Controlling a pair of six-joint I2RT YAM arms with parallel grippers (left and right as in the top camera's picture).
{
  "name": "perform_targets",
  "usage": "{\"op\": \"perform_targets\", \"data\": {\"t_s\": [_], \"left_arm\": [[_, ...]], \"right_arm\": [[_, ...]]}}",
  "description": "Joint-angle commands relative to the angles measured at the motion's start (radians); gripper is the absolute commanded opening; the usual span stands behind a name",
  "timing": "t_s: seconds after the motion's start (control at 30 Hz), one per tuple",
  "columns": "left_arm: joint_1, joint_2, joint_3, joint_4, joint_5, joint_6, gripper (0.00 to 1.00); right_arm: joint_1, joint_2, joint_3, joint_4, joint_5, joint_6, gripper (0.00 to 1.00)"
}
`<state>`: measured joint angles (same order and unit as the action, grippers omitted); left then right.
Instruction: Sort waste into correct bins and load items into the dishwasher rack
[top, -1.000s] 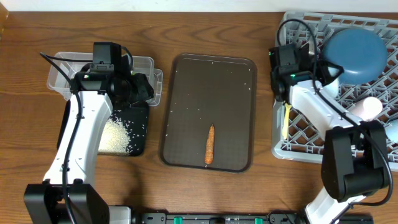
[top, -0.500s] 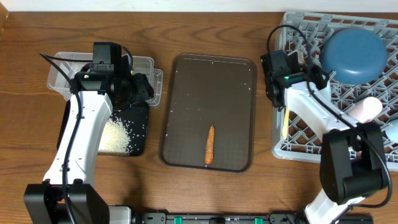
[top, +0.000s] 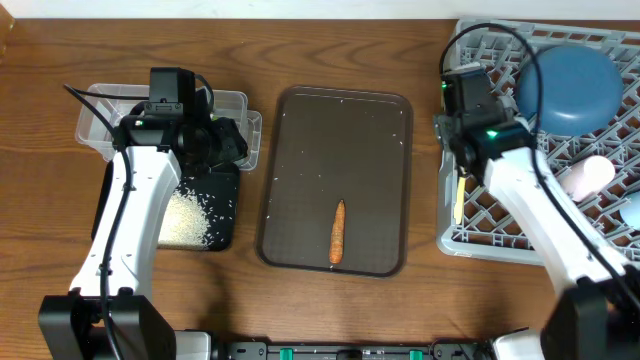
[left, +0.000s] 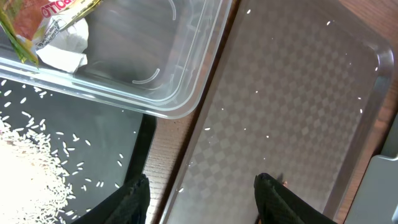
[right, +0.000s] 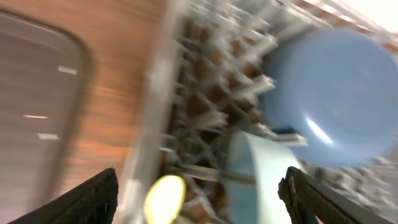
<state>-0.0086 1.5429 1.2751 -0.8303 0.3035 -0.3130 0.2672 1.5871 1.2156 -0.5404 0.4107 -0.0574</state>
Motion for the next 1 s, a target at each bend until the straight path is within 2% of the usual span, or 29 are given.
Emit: {"op": "perform_targets", "data": {"t_s": [0.0, 0.17, 0.27, 0.43, 0.6, 0.83, 0.97], "left_arm": [[-0.016, 0.000, 0.004, -0.004, -0.010, 0.034, 0.59], [-0.107, 0.003, -0.026, -0.003, -0.010, 0.096, 0.65], [-0.176, 0.016, -0.043, -0.003, -0.010, 0.095, 0.67], [-0.292, 0.054, -0.082, -0.002, -0.010, 0.096, 0.68], [-0.382, 0.111, -0.098, -0.007, -0.010, 0.099, 0.69], [-0.496, 0.203, -0.099, -0.018, -0.010, 0.099, 0.69], [-0.555, 0.249, -0.099, -0.017, -0.010, 0.099, 0.69]], "right_arm": [[-0.011, -0.018, 0.002, 0.000, -0.281, 0.020, 0.84], [-0.011, -0.003, 0.002, 0.000, -0.399, 0.020, 0.87], [-0.011, 0.001, 0.002, 0.006, -0.405, 0.055, 0.99], [-0.012, 0.001, 0.002, 0.030, -0.491, 0.069, 0.99], [-0.021, 0.001, 0.002, 0.039, -0.488, 0.075, 0.99], [-0.081, 0.001, 0.002, 0.020, -0.381, 0.257, 0.99], [-0.125, 0.001, 0.002, 0.016, -0.387, 0.270, 0.99]]}}
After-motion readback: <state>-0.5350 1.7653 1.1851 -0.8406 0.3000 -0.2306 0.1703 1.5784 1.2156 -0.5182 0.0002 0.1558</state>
